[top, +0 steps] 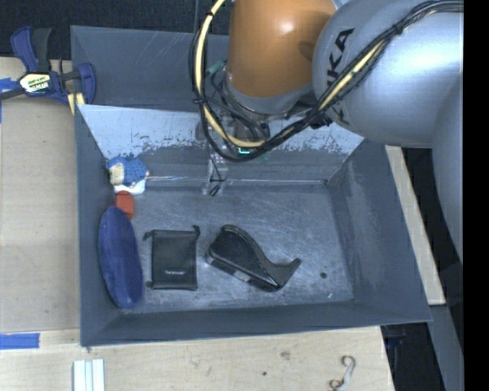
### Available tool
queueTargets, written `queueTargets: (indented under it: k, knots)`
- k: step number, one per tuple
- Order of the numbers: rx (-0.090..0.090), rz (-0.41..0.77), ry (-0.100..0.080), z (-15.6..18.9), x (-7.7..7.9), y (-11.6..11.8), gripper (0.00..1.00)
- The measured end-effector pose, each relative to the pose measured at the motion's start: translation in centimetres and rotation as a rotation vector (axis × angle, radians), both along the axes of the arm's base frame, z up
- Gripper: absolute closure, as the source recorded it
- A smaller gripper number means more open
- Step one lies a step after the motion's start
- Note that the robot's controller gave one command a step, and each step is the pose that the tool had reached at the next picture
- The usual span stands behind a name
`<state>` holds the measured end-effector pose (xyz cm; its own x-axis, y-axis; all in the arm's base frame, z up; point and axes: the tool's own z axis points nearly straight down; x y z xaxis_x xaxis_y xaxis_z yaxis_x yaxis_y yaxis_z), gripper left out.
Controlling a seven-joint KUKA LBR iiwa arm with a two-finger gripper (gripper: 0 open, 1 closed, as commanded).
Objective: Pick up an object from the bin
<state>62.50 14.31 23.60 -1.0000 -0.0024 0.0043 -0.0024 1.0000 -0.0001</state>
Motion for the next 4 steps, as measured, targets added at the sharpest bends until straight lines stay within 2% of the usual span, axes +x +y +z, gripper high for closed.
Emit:
queueTargets:
  k: [1, 2, 3, 4]
  knots:
    - [0.001, 0.307, 0.0, -11.8, -5.9, 0.9, 0.0]
    - [0.001, 0.4, -0.002, -16.8, -9.0, 0.1, 0.0]
    - [0.002, 0.396, -0.01, -16.5, -8.8, 0.1, 1.0]
    - [0.002, 0.433, -0.017, -0.9, -7.5, 1.6, 1.0]
